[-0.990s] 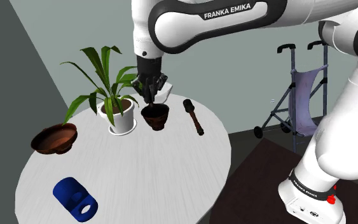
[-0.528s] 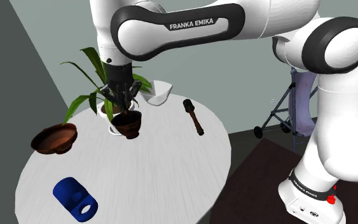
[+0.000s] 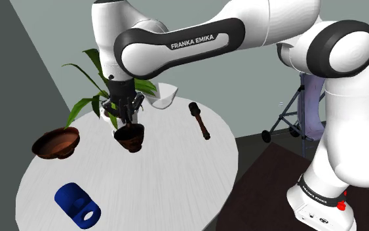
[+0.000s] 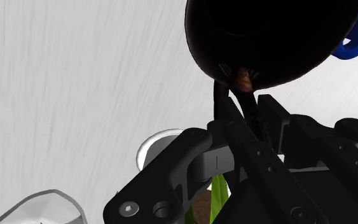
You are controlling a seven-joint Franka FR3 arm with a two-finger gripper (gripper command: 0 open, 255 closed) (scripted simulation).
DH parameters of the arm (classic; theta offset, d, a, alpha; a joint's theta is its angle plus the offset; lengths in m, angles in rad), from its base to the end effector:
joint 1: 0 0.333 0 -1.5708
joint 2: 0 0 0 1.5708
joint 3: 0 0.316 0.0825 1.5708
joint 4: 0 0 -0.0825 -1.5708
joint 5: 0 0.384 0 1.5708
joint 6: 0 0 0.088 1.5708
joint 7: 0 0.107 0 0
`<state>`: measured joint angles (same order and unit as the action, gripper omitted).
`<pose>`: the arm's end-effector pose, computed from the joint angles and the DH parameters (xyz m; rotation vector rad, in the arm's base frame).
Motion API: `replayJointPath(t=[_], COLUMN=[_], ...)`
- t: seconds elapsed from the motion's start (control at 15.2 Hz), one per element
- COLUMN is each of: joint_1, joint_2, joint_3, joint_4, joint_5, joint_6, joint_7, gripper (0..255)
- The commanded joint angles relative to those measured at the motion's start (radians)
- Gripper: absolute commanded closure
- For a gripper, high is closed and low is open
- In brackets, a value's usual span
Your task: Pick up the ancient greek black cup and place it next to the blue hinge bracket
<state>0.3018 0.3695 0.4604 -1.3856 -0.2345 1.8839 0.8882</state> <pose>0.5368 0.4174 0.5346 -3.0520 0.1723 -0.2515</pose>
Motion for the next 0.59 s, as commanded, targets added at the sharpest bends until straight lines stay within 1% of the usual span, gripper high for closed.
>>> replayJointPath(t=[0.0,0.53], joint_1=[-0.002,-0.01], joint_2=[0.001,0.006], joint_3=[-0.001,-0.006], joint_4=[-0.025,-0.127], joint_5=[-0.002,-0.01], joint_6=[0.027,0.131], joint_7=[0.003,0.016], gripper=[255,255])
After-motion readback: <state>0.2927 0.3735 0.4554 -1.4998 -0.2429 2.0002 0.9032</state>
